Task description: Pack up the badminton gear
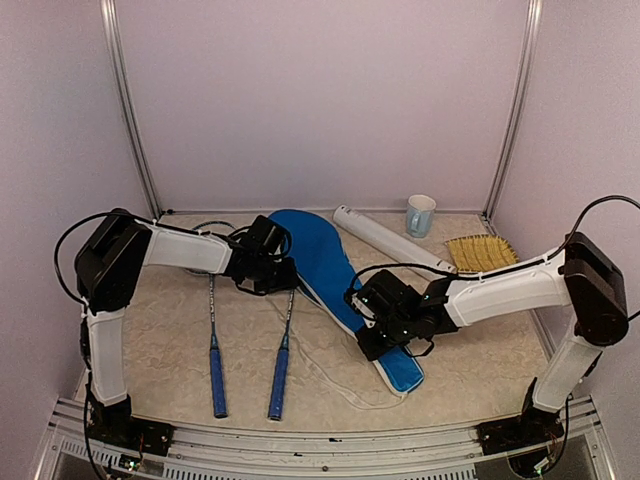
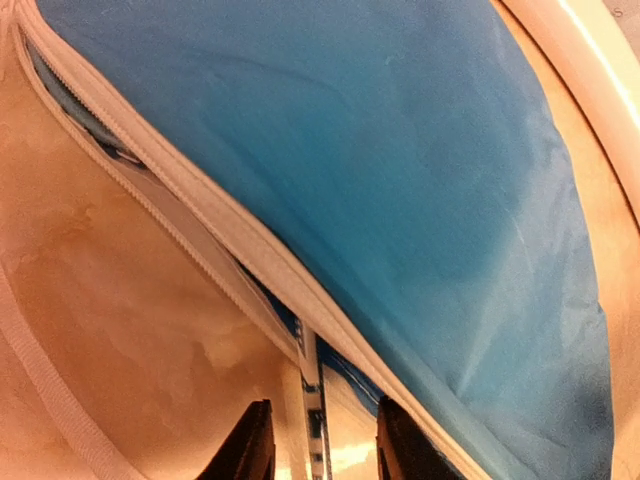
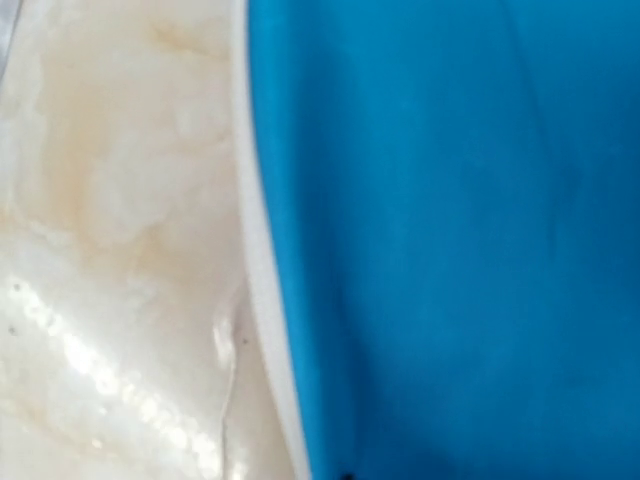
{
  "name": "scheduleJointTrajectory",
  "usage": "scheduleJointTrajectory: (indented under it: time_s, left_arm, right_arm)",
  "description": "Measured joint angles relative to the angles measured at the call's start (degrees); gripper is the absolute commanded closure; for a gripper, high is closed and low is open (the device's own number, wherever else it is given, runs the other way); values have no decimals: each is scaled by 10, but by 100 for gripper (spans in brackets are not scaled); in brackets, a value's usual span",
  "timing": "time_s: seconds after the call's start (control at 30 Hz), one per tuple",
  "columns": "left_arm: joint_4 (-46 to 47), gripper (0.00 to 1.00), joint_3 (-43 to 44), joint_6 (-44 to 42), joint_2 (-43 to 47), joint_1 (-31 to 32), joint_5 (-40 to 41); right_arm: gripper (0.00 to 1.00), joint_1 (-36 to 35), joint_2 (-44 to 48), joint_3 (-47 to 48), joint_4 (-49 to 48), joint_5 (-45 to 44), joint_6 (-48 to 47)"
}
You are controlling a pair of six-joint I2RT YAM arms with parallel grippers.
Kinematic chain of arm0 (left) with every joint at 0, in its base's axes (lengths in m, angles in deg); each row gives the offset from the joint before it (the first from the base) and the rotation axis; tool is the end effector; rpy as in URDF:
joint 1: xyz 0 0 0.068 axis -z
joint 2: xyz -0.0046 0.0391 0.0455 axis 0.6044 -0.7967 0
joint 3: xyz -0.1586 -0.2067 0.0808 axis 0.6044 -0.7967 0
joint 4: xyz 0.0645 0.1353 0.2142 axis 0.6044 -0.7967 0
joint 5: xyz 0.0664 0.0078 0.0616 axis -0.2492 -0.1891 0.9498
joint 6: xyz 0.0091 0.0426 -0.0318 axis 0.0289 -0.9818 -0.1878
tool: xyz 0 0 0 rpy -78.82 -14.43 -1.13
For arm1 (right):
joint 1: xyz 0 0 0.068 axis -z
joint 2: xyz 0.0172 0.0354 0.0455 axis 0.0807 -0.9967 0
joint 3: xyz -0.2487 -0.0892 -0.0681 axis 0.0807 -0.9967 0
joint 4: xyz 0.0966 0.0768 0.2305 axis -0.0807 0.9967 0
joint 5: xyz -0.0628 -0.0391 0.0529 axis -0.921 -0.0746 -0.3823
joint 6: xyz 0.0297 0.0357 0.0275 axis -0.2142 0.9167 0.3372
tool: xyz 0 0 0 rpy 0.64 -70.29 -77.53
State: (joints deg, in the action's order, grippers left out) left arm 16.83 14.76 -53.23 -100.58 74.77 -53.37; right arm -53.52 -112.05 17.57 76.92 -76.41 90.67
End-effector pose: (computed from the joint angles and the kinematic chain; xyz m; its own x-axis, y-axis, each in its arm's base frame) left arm 0.3471 -0.2674 0.1436 -0.8581 -0.0939 -0.5049 0.1240 0.9162 -0.3811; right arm 0.1788 0.2785 0.1617 -0.7440 -0.4219 -0.5181 -0.5459 0.8309 0.1072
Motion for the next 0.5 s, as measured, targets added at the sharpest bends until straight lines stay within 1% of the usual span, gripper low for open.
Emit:
scheduleJointTrajectory:
  time_s: [0.1,0.2,0.3,0.37,0.4,0.5]
  left_arm:
    - [8,51,-29,-9,32,-1,-21]
    - [15,48,-72,-14,76,0,-42]
    - [23,47,-113,-19,115,2,-52]
    - [26,45,-137,-22,136,4,-54]
    - [26,42,-151,-23,148,5,-54]
    - [29,42,-178,-28,169,7,-53]
  right_arm:
    - [100,15,0,-11,-24,38,6]
    - [97,18,0,-13,-42,69,8]
    - [97,18,0,-13,-52,90,11]
    - [90,18,-1,-13,-54,96,10]
    - [89,18,-1,-13,-54,99,10]
    - [94,20,-1,-12,-54,108,9]
